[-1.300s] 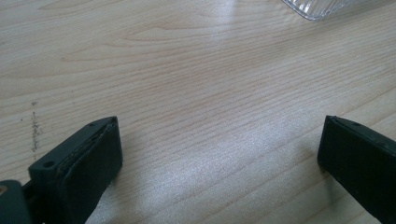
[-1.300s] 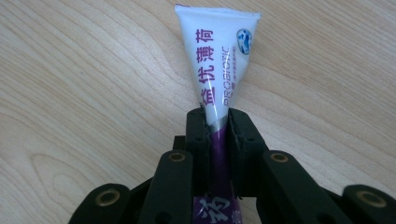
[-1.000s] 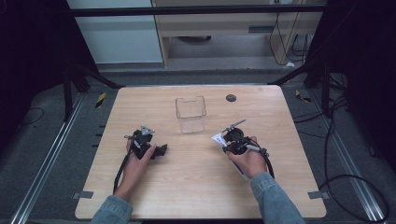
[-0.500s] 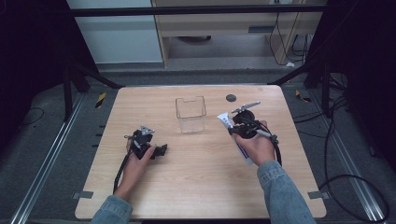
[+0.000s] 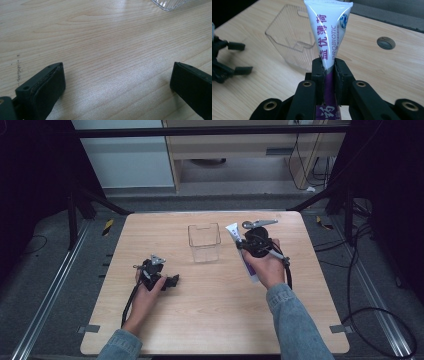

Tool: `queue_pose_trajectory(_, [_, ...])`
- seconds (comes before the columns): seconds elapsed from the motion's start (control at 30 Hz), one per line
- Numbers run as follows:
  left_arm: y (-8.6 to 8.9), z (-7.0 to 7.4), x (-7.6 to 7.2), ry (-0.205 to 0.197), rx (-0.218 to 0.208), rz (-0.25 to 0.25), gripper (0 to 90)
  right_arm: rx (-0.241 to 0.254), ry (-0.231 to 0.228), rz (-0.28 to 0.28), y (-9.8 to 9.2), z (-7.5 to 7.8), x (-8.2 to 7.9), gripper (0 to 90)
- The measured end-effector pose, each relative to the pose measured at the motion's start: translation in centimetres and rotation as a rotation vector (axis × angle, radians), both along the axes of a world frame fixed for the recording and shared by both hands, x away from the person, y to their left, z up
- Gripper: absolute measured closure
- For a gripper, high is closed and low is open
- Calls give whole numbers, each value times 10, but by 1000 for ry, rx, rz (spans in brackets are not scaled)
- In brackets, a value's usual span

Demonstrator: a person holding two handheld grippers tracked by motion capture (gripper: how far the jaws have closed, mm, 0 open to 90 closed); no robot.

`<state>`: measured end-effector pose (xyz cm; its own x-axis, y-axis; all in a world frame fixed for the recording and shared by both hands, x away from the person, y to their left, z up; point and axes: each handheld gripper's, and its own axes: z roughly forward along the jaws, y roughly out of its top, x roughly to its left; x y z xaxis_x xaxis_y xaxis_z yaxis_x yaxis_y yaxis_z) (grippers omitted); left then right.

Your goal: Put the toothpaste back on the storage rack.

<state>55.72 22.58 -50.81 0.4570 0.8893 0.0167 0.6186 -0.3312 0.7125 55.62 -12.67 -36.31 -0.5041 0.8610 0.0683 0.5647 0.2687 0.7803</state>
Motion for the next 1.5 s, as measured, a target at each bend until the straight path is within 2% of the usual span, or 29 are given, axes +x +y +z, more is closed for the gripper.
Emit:
queue_pose_trajectory(0.03, [0,0,0,0,0,0,0,0,0,0,0,0,0,799])
queue_pose_trajectory(0.17, [0,0,0,0,0,0,0,51,-31,-3,9,12,5,799])
queue_pose_trajectory(0.43, [0,0,0,-2,-3,2,0,70,-79,-1,25,29,17,799])
queue_pose_trajectory(0.5, [0,0,0,-2,-2,2,0,90,-108,-4,33,35,24,799])
queue_pose_trajectory(0.53, [0,0,0,-2,-2,2,0,90,-108,-4,33,35,24,799])
queue_pose_trajectory(0.57, [0,0,0,-2,0,1,0,104,-131,-9,38,40,28,799])
queue_pose_trajectory(1.1, [0,0,0,-2,-1,0,0,159,-222,4,71,59,51,799])
queue_pose_trajectory(1.23, [0,0,0,-2,-1,1,0,179,-258,10,80,64,54,798])
queue_pose_trajectory(1.4, [0,0,0,-2,0,0,0,186,-267,8,87,63,60,798])
queue_pose_trajectory(1.5, [0,0,0,-1,1,1,0,205,-257,4,91,60,67,799])
